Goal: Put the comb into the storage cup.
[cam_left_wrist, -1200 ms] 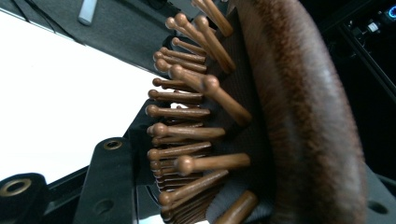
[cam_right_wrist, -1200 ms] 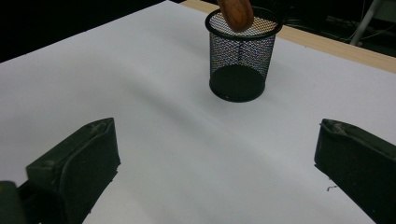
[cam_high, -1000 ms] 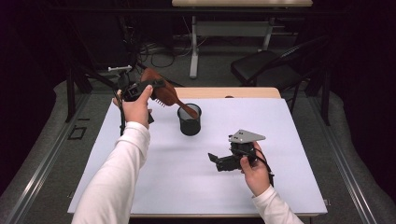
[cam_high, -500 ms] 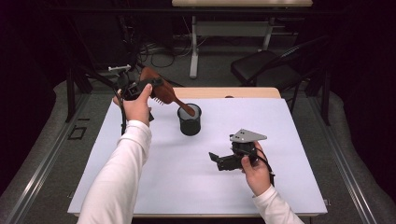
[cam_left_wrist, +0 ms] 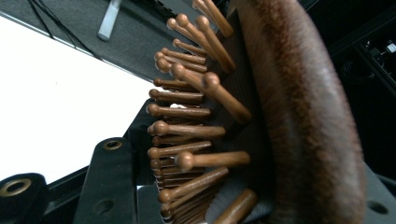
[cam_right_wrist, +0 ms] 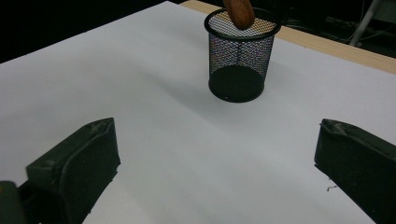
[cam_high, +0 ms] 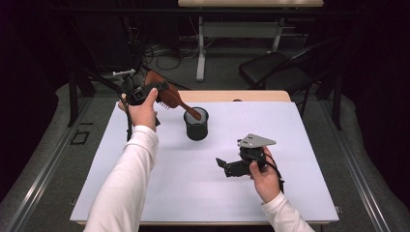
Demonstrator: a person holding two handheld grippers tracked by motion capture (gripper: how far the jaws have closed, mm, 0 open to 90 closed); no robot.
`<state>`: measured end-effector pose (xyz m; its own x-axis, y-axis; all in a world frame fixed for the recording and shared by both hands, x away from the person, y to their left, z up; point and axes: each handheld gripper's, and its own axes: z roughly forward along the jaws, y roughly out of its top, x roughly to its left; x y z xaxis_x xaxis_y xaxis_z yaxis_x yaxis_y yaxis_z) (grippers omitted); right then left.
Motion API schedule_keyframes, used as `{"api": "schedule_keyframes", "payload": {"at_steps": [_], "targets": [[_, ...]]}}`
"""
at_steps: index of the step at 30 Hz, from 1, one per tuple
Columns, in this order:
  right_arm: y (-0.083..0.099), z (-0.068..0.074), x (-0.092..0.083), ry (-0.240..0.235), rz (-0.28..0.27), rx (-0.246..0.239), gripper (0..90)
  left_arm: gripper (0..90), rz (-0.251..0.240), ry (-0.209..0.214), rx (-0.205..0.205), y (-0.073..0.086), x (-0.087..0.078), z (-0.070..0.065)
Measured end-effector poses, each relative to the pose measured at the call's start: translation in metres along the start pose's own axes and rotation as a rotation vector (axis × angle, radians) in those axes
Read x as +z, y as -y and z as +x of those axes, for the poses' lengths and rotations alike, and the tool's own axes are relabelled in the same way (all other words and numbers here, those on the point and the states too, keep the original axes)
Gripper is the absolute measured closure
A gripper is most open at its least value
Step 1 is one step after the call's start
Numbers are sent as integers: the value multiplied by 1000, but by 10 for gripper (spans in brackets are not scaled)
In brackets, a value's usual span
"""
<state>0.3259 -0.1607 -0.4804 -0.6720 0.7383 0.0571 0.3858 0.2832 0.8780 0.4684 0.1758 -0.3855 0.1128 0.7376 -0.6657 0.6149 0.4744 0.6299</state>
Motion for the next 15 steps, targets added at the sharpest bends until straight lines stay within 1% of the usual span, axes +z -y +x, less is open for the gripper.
{"api": "schedule_keyframes", "payload": {"at_steps": [5, 8, 11, 15], "targets": [[0, 0, 0, -1, -1, 1, 0, 469, -12, 9, 6, 1, 2, 1], [0, 0, 0, 0, -1, 1, 0, 468, -18, 16, 25, 2, 3, 0], [0, 0, 0, 0, -1, -2, 0, 469, -23, 9, 44, 4, 4, -1], [0, 0, 0, -1, -2, -1, 0, 468, -21, 9, 49, 6, 7, -2]]}}
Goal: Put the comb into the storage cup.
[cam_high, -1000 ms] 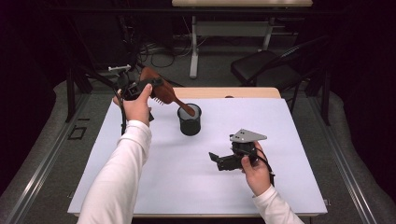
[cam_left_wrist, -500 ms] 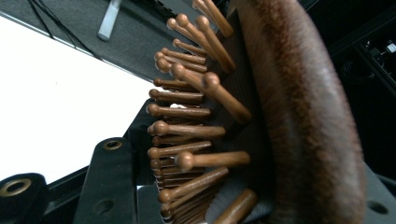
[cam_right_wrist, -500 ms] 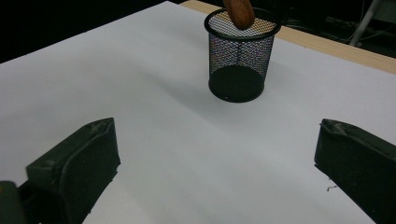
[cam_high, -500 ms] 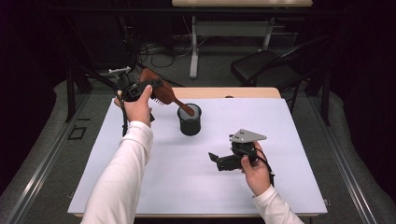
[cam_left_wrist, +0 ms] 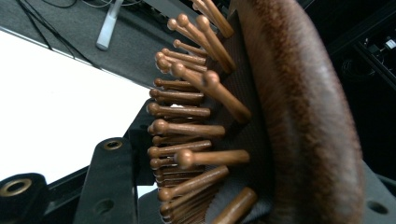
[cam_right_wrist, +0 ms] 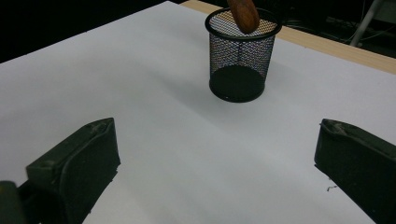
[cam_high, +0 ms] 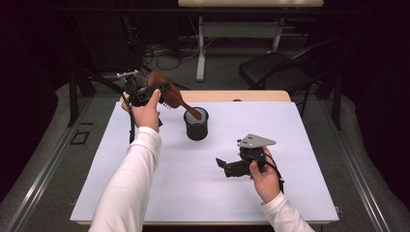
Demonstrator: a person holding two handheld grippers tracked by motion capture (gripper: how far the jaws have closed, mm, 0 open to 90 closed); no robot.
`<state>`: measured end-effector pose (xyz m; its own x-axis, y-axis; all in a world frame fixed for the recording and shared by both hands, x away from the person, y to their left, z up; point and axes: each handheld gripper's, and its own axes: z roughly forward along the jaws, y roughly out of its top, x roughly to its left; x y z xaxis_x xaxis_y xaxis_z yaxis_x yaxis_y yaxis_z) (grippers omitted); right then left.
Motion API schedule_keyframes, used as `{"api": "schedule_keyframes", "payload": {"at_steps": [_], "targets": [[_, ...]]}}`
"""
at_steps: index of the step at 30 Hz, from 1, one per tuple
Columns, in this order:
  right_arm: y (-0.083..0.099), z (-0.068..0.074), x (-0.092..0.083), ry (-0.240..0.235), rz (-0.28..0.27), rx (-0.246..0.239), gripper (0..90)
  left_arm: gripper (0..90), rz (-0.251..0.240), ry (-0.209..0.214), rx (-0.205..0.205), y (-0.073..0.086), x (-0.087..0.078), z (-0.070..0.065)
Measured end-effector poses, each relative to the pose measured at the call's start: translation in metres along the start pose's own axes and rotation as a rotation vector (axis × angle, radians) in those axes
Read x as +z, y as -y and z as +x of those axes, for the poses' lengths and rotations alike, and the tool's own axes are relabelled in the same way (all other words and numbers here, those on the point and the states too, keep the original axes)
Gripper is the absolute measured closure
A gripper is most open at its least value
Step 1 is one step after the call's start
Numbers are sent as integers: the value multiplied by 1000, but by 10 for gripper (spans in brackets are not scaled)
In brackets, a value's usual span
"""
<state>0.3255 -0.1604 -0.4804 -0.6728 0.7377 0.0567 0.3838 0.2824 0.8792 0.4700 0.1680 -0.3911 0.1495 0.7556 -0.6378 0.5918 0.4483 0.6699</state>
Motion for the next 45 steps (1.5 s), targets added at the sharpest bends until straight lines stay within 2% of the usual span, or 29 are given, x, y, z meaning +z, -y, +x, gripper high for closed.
{"api": "schedule_keyframes", "payload": {"at_steps": [22, 33, 45], "targets": [[0, 0, 0, -2, 1, 1, 0, 469, 10, -31, 59, 8, 10, -5], [1, 0, 0, -4, 4, 2, 0, 469, 18, -29, 45, 12, 17, -4], [2, -1, 1, -5, 7, 1, 0, 469, 32, -48, 37, 18, 24, 3]]}}
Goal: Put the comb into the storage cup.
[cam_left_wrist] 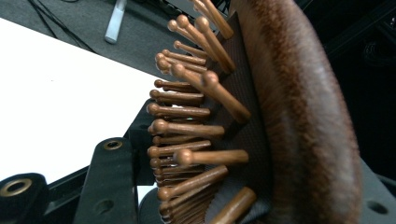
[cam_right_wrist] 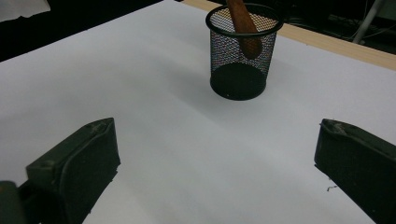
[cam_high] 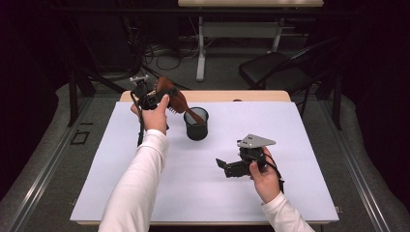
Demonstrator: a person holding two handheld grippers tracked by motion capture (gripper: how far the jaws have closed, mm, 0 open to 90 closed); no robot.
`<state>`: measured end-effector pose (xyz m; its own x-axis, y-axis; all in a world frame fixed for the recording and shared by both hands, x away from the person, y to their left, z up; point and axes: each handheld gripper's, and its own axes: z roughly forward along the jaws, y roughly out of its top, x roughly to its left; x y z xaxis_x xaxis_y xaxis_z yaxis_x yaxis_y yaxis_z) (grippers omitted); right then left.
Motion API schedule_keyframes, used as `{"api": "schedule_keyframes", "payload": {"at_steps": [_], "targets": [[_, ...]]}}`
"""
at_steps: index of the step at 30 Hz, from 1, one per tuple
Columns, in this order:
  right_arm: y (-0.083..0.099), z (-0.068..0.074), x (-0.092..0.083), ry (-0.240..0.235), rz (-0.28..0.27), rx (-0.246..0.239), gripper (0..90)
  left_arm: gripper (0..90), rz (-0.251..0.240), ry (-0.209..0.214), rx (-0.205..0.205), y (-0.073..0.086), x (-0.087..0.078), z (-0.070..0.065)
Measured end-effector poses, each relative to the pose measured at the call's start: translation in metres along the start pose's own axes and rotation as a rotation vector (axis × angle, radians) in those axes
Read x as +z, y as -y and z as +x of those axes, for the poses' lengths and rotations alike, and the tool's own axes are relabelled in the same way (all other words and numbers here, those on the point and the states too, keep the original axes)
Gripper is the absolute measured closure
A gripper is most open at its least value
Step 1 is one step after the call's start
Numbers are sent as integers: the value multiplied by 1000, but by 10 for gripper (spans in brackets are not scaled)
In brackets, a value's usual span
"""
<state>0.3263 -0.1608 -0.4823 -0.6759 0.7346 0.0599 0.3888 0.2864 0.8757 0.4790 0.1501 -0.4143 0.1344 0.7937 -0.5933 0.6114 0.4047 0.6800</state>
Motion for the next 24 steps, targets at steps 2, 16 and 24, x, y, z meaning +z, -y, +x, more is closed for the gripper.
{"api": "schedule_keyframes", "payload": {"at_steps": [2, 16, 24], "targets": [[0, 0, 0, -1, 1, -1, 0, 469, 1, -1, 3, 1, 1, 1], [0, 0, 0, -2, 4, 0, 0, 469, 24, -13, 12, 8, 10, 2], [0, -1, 0, -1, -2, 2, 0, 469, 28, -21, 2, 13, 15, 4]]}}
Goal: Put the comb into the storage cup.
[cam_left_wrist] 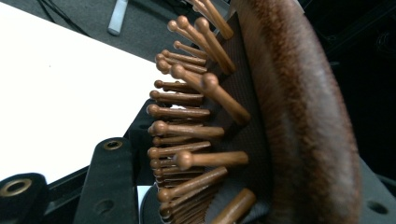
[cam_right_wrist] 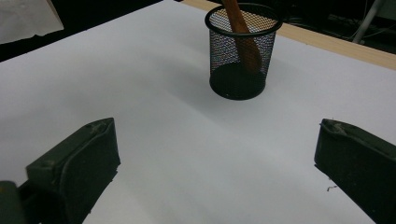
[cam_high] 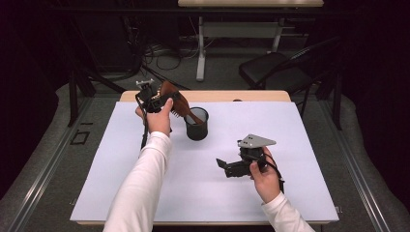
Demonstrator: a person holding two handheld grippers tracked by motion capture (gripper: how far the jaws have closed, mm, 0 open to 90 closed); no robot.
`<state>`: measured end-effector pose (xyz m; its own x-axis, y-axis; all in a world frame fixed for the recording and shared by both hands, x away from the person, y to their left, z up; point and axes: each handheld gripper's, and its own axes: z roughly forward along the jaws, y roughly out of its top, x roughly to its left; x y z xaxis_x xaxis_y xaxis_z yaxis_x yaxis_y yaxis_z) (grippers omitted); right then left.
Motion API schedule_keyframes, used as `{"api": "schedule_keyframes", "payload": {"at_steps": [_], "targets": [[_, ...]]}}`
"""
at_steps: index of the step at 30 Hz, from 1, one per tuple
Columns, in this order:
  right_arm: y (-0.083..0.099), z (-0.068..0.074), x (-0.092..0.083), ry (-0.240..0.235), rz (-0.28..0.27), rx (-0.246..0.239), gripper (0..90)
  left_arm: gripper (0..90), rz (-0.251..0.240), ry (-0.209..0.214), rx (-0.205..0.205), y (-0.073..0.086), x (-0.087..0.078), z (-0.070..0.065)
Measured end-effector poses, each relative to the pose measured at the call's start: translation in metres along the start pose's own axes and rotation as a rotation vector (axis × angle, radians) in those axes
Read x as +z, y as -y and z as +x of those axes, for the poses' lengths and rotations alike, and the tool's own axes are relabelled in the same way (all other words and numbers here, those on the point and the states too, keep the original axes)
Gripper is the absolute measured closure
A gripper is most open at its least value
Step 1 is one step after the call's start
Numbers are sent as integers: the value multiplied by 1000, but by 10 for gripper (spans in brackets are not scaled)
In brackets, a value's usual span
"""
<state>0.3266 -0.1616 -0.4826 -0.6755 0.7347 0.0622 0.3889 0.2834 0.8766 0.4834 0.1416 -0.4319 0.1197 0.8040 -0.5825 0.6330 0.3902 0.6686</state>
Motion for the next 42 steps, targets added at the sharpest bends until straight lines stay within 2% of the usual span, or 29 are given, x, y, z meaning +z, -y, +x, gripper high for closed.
{"api": "schedule_keyframes", "payload": {"at_steps": [14, 38, 42], "targets": [[0, 1, 1, -2, 7, -3, 0, 469, 15, -3, -15, 8, 8, 5], [0, 0, 0, -4, 6, -2, 0, 466, 16, -3, 1, 12, 12, 4], [0, 0, 1, -4, 8, -3, 0, 464, 22, 1, 21, 11, 12, 4]]}}
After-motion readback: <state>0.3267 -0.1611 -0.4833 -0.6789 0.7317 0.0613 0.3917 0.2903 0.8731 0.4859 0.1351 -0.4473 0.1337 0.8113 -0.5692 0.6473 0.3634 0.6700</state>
